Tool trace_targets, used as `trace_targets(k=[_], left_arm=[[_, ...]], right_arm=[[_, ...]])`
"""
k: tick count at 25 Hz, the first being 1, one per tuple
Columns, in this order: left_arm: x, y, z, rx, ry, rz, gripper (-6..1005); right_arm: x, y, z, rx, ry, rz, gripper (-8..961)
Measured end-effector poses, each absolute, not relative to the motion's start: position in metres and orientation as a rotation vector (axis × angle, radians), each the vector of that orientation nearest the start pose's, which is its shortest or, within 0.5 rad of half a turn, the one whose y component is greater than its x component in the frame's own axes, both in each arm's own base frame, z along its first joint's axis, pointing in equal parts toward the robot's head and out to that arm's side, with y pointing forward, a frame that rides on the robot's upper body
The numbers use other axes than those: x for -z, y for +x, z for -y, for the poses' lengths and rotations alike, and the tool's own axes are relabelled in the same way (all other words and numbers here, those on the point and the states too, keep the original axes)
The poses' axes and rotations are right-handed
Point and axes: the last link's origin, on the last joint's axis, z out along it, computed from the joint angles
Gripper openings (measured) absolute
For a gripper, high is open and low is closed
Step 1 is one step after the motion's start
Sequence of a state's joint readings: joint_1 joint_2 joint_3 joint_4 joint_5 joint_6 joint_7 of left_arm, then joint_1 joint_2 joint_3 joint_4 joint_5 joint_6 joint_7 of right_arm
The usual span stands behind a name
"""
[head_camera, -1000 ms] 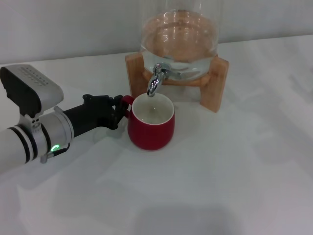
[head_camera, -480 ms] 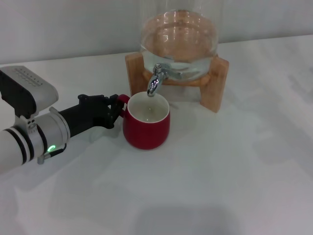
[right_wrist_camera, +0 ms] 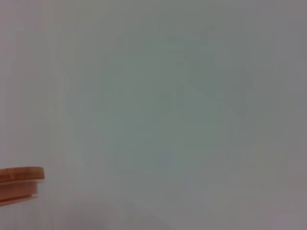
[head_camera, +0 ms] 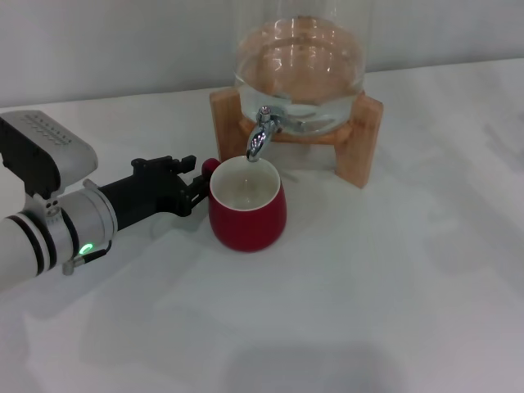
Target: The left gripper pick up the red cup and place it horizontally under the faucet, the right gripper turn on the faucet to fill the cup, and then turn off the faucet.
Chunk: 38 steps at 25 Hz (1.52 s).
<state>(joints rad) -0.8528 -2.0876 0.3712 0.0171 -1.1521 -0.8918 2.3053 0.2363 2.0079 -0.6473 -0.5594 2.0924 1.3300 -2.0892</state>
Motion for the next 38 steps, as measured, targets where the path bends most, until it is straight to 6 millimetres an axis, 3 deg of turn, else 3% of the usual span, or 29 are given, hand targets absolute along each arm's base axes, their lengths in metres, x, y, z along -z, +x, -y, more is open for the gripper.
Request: trace_targets(k=[4,9,12,24,30,36,37,38], left_arm=[[0.101,-0.233,-0.389,0.497,-2.488,0.546,386],[0.102,-0.24,-0.384,0.491,-2.484,0.573,383],[0.102,-0.254,-0.374,0.481,-2.467,0.619,382],[0.093,-0.267,-0.355,0.595,-2.46,0.651,404],[0.069,-0.272,-0.345,0.765,-2.393,0.626,420],[0.023,-0.281,-0.325,1.027,-2.222,0.553,436],[0.002,-0.286,-0.315,1.124,-2.131,0.533,439],[0.002,-0.286,-0.315,1.124,-2.131,0.533,442]], right_arm=[[-0.131,0.358,-0.303,-1.013,-1.617,-0.585,797],[-0.131,0.359,-0.302,-1.011,-1.615,-0.585,797],[-0.132,0.36,-0.301,-1.011,-1.609,-0.586,797],[-0.134,0.359,-0.301,-1.016,-1.606,-0.585,797],[-0.135,0.36,-0.301,-1.016,-1.603,-0.586,796],[-0.135,0.36,-0.301,-1.016,-1.604,-0.586,796],[-0.135,0.36,-0.301,-1.016,-1.604,-0.587,796],[-0.135,0.36,-0.301,-1.016,-1.605,-0.588,796]])
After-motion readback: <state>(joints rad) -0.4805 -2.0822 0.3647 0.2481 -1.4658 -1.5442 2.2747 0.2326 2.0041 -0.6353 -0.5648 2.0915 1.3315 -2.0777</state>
